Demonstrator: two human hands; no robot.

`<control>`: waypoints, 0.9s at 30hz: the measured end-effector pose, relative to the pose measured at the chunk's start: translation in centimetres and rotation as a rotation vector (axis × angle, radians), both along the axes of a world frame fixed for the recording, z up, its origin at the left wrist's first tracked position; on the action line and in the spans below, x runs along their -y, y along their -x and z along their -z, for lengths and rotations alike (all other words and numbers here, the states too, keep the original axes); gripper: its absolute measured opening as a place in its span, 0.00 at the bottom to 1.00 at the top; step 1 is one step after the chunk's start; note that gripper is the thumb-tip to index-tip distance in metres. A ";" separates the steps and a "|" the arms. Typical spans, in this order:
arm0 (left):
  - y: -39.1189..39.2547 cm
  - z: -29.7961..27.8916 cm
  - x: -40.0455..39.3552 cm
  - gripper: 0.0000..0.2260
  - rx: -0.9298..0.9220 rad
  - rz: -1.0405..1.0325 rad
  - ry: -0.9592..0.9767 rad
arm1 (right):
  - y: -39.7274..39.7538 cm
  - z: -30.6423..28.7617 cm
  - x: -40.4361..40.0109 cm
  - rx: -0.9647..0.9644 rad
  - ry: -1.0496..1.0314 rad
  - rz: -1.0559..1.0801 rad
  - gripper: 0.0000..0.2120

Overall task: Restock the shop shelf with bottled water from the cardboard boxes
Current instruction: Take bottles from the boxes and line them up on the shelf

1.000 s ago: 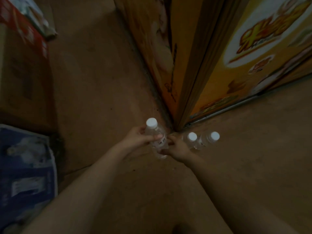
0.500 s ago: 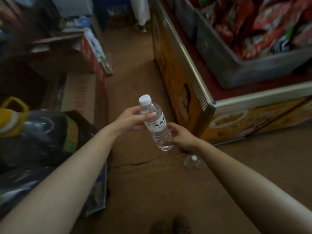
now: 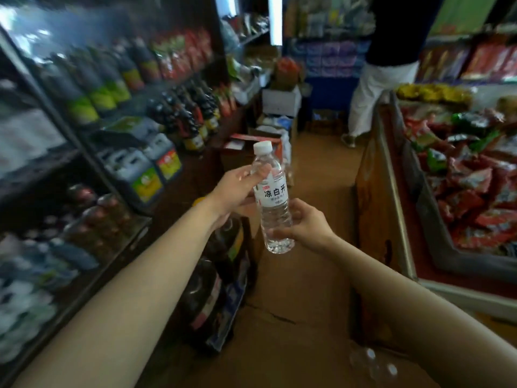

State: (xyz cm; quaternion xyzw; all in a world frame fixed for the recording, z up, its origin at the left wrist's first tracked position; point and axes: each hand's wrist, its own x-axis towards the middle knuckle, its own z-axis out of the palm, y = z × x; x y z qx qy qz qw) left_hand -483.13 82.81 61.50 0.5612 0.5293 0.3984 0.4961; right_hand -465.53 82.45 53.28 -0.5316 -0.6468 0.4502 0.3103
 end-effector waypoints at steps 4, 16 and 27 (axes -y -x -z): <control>6.1 -5.1 3.3 0.16 -0.056 -0.158 -0.058 | 6.8 -4.7 0.7 -0.003 -0.090 -0.122 0.28; 27.6 -11.9 14.4 0.13 -0.184 -0.707 -0.222 | 31.9 -12.2 6.3 -0.015 -0.288 -0.446 0.23; 46.0 -13.5 20.2 0.16 -0.311 -0.955 -0.252 | 53.5 -13.3 10.1 -0.094 -0.240 -0.630 0.28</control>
